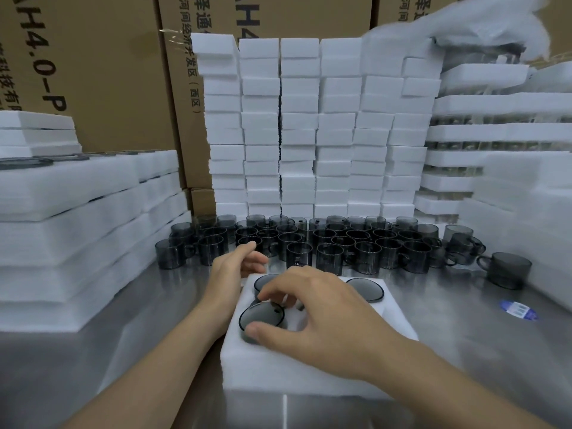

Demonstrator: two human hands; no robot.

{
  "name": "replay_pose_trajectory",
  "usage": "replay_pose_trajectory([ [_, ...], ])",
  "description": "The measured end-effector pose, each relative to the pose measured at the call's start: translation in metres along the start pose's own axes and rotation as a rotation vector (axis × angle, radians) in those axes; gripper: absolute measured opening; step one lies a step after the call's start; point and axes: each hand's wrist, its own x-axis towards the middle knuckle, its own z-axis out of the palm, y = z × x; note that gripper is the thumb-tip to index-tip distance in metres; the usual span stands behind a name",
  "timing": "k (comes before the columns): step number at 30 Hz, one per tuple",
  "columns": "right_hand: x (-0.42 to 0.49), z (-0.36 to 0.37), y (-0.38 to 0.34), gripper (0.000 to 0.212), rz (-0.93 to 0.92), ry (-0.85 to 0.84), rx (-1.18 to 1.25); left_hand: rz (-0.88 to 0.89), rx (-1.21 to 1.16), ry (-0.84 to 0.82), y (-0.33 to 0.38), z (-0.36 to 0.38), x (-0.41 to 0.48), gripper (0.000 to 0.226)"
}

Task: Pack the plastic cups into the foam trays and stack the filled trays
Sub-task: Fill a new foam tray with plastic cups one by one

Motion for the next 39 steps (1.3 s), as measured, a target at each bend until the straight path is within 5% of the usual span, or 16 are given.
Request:
replay_pose_trajectory([
  [7, 0.0, 0.0, 0.006, 0.052, 0.104, -0.047, 0.14, -0.011, 0.015, -0.024, -0.003, -0.002, 0.002, 0.041],
  [12, 0.002, -0.008, 0.01, 0.027, 0.055, -0.078, 0.286, -0.011, 0.037, -0.026, -0.005, -0.003, 0.003, 0.042],
  [14, 0.004, -0.025, 0.028, 0.005, 0.063, 0.13, 0.37, -0.013, 0.04, -0.033, -0.005, -0.003, 0.003, 0.041],
  [17, -0.001, -0.051, 0.082, 0.014, 0.195, 0.561, 0.257, -0.024, 0.046, -0.043, -0.004, -0.004, 0.002, 0.04],
  [19, -0.014, -0.053, 0.122, 0.014, 0.34, 0.644, 0.129, -0.027, 0.052, -0.041, -0.004, -0.003, 0.002, 0.041],
  [21, -0.027, -0.041, 0.155, 0.009, 0.467, 0.532, 0.011, -0.024, 0.062, -0.035, -0.004, -0.003, 0.002, 0.041],
  [25, -0.027, -0.027, 0.174, 0.057, 0.515, 0.129, -0.197, -0.027, 0.051, -0.037, -0.003, -0.002, 0.002, 0.041],
  [28, -0.021, -0.025, 0.172, 0.07, 0.481, -0.017, -0.337, -0.026, 0.041, -0.03, -0.002, -0.001, 0.003, 0.04],
  [34, -0.023, -0.025, 0.171, 0.05, 0.495, 0.076, -0.277, -0.035, 0.04, -0.027, -0.001, 0.0, 0.001, 0.039],
  [39, -0.02, -0.021, 0.167, 0.035, 0.52, 0.402, -0.288, -0.02, 0.052, -0.027, 0.001, 0.001, -0.001, 0.04],
])
